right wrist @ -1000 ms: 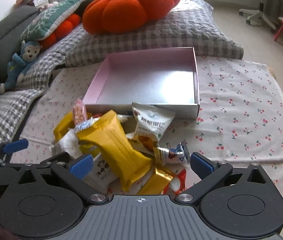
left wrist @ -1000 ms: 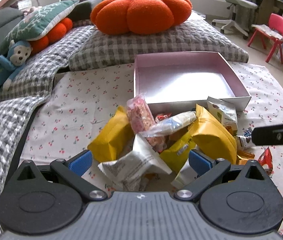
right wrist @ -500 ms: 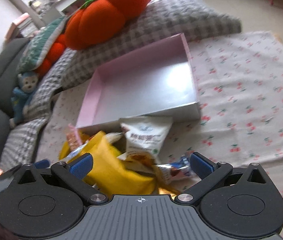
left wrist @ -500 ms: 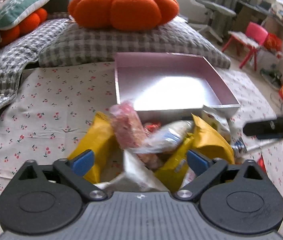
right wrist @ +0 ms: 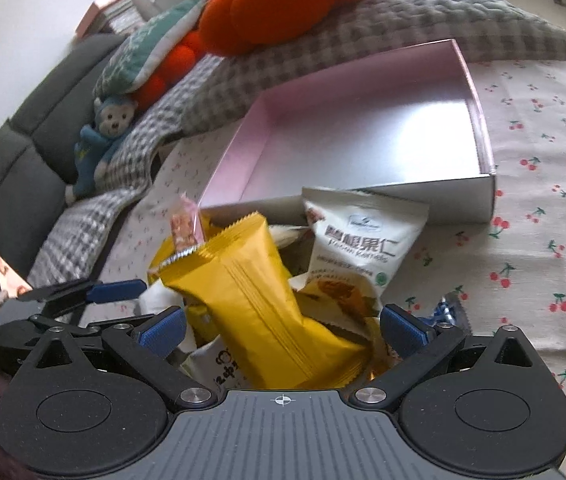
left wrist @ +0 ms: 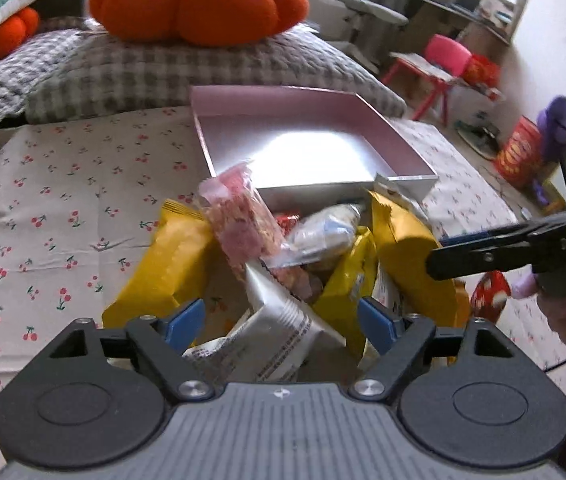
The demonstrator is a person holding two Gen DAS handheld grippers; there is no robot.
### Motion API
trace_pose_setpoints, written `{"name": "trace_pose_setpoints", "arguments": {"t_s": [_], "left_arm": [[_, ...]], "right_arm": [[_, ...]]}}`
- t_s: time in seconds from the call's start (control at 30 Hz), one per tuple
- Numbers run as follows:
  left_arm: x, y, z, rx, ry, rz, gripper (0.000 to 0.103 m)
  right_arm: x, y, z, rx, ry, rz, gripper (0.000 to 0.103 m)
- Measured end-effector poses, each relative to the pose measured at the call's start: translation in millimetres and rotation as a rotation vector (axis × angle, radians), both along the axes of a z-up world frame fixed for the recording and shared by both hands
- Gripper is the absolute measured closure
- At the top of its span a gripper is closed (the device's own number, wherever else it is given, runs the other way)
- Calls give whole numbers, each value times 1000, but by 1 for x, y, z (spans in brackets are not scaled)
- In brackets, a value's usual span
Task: Organize snacks
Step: 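Grasp a white snack packet with the left gripper while the right grasps a yellow pack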
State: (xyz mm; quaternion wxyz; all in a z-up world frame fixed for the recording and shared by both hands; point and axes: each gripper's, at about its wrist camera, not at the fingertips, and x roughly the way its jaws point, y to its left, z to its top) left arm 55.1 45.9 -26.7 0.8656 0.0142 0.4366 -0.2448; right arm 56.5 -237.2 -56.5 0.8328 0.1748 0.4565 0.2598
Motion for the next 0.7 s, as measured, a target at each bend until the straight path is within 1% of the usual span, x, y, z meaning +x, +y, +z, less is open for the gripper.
{"name": "trace_pose_setpoints", "arguments": {"t_s": [0.13,0.27,0.37,0.47,0.57,0.6,0.63,0.7], "left_arm": [[1,-5,-4,30,6,-62,22],[-2,-15,-9,92,-19,-121,22],[-3,-19,-14,128,-24,-139,22],[-2,-19,-15,128,-15,-143,23],[-2,-16,-14,120,-13,-136,29],[-2,-16,-13,119,-19,-134,34],[-3,-14,-12,120,-31,-128,43],[-5,-14,-12,136,-53,-118,47]], "right_arm": [[-3,10,-1,-59,-37,21,0],[-7,16,-1,-107,-72,34,1],[-9,18,-2,-133,-89,31,3],[-10,22,-3,-161,-104,25,6],[-13,27,-4,-205,-127,21,9],[-14,29,-4,-219,-133,19,10],[-14,31,-4,-231,-138,18,13],[-16,33,-4,-247,-144,15,18]]}}
